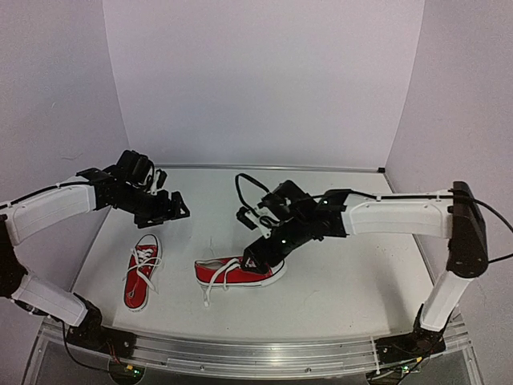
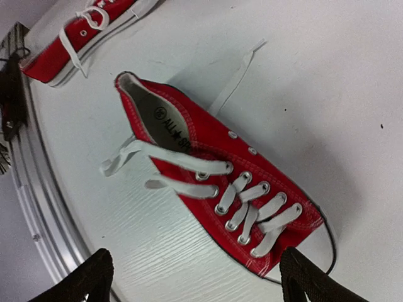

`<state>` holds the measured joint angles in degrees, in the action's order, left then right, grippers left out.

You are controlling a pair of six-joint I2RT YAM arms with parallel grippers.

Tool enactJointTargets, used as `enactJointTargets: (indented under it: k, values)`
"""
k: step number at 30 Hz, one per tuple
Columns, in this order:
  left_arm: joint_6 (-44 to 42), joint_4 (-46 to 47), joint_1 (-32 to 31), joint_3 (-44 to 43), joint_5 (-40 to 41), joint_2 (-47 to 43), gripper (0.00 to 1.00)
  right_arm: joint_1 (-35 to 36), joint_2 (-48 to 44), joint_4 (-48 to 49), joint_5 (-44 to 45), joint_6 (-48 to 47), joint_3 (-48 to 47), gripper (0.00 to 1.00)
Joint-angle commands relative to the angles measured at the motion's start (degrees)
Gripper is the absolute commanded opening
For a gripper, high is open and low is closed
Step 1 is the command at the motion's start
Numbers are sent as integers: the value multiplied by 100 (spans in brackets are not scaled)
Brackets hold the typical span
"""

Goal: Tie the shoes

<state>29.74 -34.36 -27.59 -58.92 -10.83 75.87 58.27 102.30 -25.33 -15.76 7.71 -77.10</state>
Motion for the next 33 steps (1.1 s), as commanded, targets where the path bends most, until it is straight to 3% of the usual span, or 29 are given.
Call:
enactJointTargets:
  k: [1, 6, 11, 15, 21, 28, 33]
  values:
    - [-621, 154, 8, -87, -222, 111, 86, 35, -722, 1272, -275, 1944, 1627, 79]
    - [-815, 186, -133, 196, -347, 509, 65, 38, -1086, 2075, -55, 2937, 2792, 67]
    - [-829, 139, -610, 260, 56, 770, 57, 46, -688, 2377, 123, 3198, 2985, 54]
    - [-709, 104, -1060, 365, 235, 891, 52, 2, -172, 2382, 399, 2926, 2522, 50]
    - [-455, 425, -1438, 800, -55, 817, 40, -601, 467, 2379, 109, 2456, 1887, 47]
    - [-307, 760, -1563, 1066, -390, 613, 34, -1270, 925, 2370, -452, 1981, 1056, 46]
    - [-246, 904, -1574, 1143, -574, 474, 36, -1335, 1139, 2339, -910, 1749, 579, 48]
